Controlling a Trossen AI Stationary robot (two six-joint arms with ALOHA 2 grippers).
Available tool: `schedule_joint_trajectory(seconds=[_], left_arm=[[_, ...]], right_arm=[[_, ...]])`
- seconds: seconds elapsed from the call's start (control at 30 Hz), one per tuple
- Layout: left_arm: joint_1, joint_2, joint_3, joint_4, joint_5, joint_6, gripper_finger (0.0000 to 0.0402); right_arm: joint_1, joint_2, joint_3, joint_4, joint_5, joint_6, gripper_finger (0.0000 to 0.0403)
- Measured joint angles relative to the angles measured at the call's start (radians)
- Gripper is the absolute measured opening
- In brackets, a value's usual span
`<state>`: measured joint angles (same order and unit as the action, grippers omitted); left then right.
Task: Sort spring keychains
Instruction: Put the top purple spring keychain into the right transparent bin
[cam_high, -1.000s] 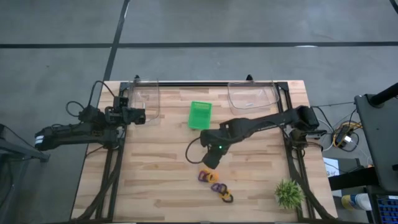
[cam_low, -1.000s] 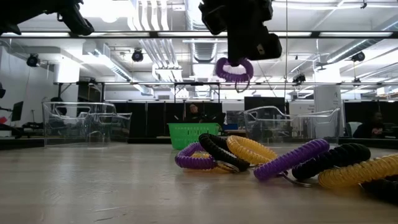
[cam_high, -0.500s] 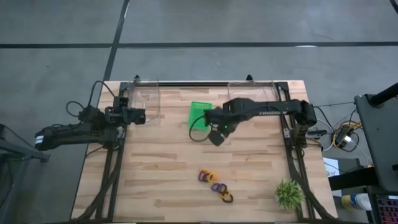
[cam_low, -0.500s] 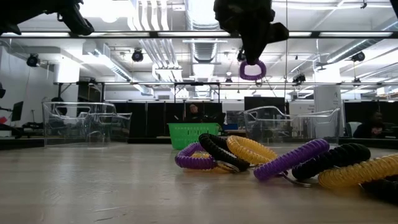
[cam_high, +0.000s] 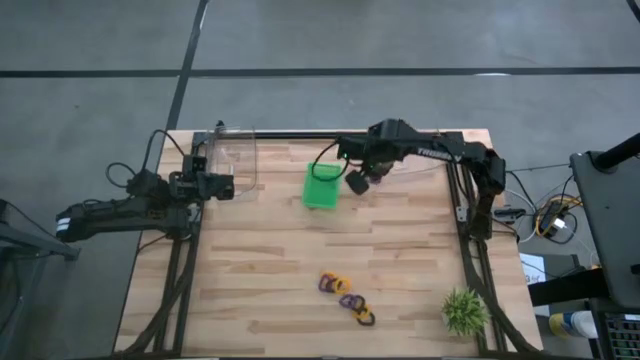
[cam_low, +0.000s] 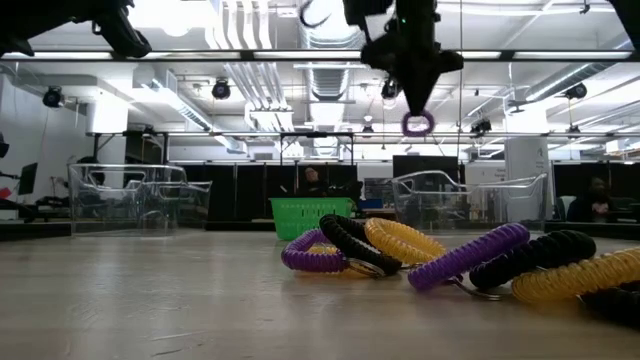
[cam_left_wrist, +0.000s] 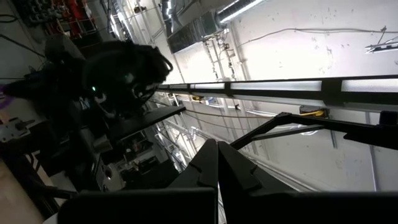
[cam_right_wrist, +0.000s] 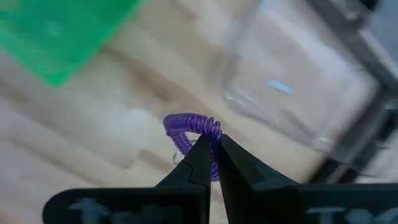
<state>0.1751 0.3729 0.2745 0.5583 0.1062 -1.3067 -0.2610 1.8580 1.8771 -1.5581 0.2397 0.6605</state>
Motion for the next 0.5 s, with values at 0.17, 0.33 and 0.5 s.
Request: schedule_joint_trajectory(seconds=[0.17,0.33,0.5], left_arm=[[0.0,0.0,0.0,0.0,0.0,0.0,0.0003],[0.0,0.0,0.0,-0.002,0.0,0.001,0.0003],[0.0,0.0,0.0,-0.011,0.0,0.002,0.0003]], right_arm=[[-0.089,0.0,0.0,-0.013,0.081,-0.069,0.0012],[-0.189,0.001,-0.002,-0.01,0.089,-0.134,0.0012],[-0.284,0.001,-0.019,0.003,0.104,-0.203,0.0012]])
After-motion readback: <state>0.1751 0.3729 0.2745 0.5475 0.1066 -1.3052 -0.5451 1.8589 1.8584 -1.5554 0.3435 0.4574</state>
